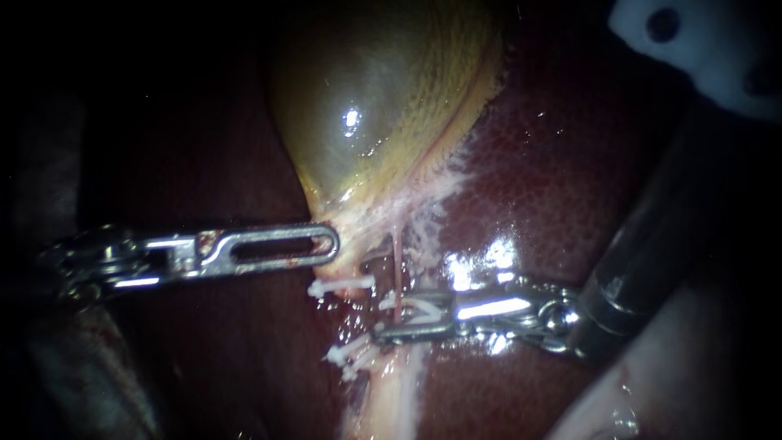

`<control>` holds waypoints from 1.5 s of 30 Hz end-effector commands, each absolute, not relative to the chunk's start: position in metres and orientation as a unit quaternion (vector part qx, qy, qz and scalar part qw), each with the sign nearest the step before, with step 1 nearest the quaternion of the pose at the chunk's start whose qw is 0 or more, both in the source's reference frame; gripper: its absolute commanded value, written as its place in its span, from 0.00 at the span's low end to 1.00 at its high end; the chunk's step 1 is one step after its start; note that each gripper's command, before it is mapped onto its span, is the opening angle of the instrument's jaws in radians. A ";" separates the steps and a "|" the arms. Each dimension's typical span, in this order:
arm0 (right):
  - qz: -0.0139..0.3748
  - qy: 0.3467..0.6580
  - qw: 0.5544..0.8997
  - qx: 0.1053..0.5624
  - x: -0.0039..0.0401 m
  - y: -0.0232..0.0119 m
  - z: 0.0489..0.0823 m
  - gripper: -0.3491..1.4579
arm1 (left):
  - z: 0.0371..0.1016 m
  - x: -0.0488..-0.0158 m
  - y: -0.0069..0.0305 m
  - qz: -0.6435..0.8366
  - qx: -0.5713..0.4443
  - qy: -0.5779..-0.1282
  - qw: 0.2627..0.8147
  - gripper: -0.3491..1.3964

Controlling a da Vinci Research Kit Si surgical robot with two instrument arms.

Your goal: Clipping first clip right tube

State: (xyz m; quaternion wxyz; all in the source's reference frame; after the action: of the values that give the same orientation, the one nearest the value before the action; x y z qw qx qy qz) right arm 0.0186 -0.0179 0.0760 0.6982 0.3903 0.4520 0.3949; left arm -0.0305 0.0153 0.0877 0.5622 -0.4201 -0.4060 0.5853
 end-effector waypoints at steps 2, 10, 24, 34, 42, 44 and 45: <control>0.394 0.452 0.698 0.391 0.0185 -0.0180 0.0759 0.45 | 0.0877 -0.0305 0.0153 0.585 -0.420 -0.406 0.562 0.00; 0.391 0.452 0.698 0.394 0.0185 -0.0184 0.0755 0.42 | 0.0877 -0.0305 0.0153 0.585 -0.420 -0.406 0.562 0.00; 0.390 0.447 0.698 0.401 0.0186 -0.0194 0.0761 0.32 | 0.0877 -0.0305 0.0153 0.585 -0.420 -0.406 0.562 0.00; 0.391 0.444 0.698 0.403 0.0187 -0.0200 0.0768 0.21 | 0.0878 -0.0306 0.0152 0.585 -0.420 -0.406 0.562 0.00; 0.389 0.444 0.699 0.403 0.0185 -0.0201 0.0771 0.14 | 0.0878 -0.0306 0.0152 0.586 -0.420 -0.406 0.562 0.00; 0.389 0.445 0.699 0.404 0.0184 -0.0201 0.0772 0.10 | 0.0878 -0.0306 0.0152 0.586 -0.420 -0.406 0.562 0.00; 0.389 0.445 0.699 0.404 0.0184 -0.0201 0.0772 0.09 | 0.0878 -0.0306 0.0152 0.586 -0.420 -0.406 0.562 0.00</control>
State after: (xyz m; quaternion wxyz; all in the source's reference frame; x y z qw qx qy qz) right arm 0.0183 -0.0201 0.0772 0.6987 0.4037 0.4443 0.3891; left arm -0.0306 0.0152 0.0878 0.5619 -0.4203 -0.4060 0.5855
